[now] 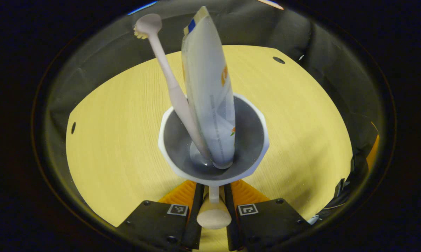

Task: Put the toothbrush and toothpaste on the desktop into the cup, then pick up the cup and place it on the coaster on the desktop.

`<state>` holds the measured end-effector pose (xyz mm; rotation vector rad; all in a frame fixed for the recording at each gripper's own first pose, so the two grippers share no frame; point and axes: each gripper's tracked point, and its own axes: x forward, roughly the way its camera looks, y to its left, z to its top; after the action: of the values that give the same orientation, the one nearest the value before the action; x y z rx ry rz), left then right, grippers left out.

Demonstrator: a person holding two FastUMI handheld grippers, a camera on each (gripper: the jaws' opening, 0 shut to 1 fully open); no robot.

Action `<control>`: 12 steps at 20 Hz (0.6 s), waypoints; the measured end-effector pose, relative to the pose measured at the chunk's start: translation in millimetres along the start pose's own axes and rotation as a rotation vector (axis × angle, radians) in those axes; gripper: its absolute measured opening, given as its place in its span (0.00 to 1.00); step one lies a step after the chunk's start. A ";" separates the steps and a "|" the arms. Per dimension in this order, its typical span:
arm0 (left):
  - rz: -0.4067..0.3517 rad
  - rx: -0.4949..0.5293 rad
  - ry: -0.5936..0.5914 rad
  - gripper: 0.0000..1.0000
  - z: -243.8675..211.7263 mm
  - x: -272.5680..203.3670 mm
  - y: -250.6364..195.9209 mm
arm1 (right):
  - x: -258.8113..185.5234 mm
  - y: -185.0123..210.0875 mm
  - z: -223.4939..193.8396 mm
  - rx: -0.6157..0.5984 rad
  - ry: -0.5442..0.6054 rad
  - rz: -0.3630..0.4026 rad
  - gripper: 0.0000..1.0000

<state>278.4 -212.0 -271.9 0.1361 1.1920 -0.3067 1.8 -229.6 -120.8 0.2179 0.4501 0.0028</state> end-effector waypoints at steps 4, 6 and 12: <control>-0.020 -0.018 0.016 0.46 60.4 -1.3 14.5 | -1.8 -2.1 1.1 0.005 -0.005 -0.003 0.74; -0.040 -0.034 0.014 0.49 96.8 -4.8 21.0 | -3.0 -3.4 1.2 0.008 -0.005 -0.004 0.74; -0.082 -0.048 -0.099 0.83 241.6 -34.4 49.2 | -7.9 1.8 6.3 -0.007 -0.021 0.009 0.74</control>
<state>497.3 -223.6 -154.0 0.0296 1.1076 -0.3526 -2.6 -229.5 -111.5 0.2129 0.4284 0.0113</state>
